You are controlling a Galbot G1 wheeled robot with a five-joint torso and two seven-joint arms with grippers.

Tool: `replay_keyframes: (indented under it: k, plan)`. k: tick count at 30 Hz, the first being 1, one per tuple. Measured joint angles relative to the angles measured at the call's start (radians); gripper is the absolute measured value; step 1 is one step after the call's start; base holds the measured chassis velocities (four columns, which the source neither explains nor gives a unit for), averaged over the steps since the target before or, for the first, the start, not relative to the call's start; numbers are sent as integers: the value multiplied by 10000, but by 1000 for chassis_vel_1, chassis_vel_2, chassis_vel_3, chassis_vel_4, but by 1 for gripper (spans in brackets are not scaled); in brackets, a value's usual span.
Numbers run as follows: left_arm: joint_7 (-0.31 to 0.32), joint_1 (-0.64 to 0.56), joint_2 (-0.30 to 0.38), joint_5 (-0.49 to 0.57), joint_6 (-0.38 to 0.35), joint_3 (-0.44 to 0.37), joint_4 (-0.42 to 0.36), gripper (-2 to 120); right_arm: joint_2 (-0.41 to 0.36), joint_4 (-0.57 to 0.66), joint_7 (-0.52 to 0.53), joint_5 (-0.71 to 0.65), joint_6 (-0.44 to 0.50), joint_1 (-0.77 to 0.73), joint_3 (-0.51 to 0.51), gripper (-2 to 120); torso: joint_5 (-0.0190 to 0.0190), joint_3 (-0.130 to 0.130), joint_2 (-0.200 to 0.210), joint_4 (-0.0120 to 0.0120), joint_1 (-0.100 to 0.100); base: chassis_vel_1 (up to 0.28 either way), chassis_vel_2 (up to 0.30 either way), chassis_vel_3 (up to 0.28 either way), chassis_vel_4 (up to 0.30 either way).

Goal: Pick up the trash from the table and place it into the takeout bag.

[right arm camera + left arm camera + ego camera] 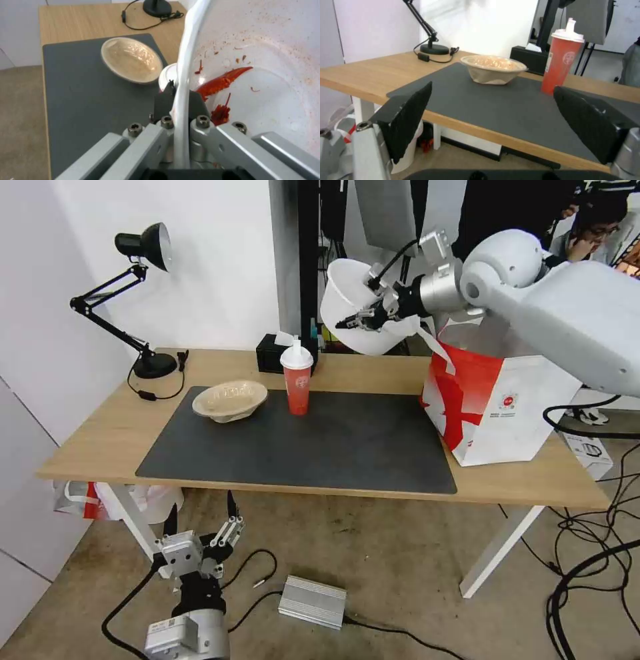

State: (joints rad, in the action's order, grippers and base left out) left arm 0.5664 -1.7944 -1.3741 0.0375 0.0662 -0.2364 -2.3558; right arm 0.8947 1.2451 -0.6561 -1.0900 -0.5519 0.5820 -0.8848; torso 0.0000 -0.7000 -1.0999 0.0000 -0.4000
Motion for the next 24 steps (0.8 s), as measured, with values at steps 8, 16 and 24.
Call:
replay_keyframes:
  k: [8, 16, 24]
  plan:
    - [11, 5, 1, 4, 2, 2, 0, 95, 41, -58, -75, -1, 0, 104, -97, 0, 0, 0, 0, 0, 0, 0, 0, 0, 0]
    - [18, -6, -5, 4, 4, 9, -19, 95, 73, -134, -127, -15, 16, 245, -115, 0, 1, 0, -1, 0, 0, 0, 0, 0, 0]
    - [18, -17, -9, 1, 5, 21, -26, 95, 185, -173, -129, -103, 29, 292, -128, 0, 0, 0, 0, -1, 0, 0, 0, 0, 0]
